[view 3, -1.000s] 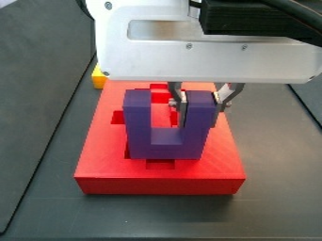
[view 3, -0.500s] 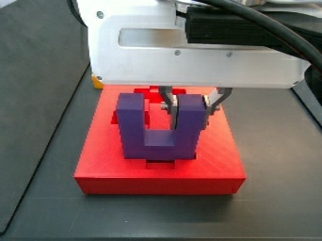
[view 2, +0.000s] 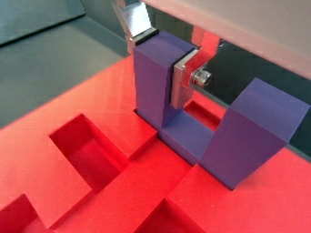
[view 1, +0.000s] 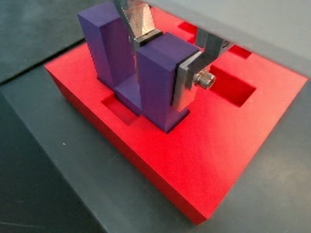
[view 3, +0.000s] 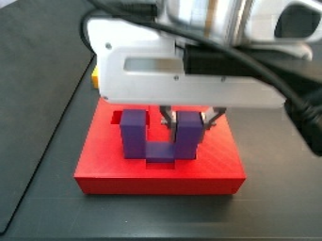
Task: Pick up the purple object. Move up. Move to above the board. Insert the purple object.
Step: Insert the purple object.
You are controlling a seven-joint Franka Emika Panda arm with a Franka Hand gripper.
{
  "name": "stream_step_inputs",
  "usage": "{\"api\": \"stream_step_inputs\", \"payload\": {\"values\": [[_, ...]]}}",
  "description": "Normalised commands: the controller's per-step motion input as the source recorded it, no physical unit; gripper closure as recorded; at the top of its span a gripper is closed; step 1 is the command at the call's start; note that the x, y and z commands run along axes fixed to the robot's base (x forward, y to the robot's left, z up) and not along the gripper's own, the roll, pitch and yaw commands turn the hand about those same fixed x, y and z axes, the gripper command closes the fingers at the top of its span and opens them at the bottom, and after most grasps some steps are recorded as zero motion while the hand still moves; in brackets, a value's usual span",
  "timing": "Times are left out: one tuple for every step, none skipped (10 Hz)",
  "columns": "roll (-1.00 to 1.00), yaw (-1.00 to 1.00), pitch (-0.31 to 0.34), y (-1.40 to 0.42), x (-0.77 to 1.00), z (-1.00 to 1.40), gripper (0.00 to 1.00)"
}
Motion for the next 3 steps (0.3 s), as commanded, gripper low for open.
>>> {"api": "stream_step_inputs", "payload": {"values": [[0.02,0.0,0.0,-0.13,0.0,0.0,1.0],[0.0,0.0,-0.009,0.0,0.0,0.0,1.0],[0.05,0.0,0.0,0.0,0.0,0.0,1.0]]}}
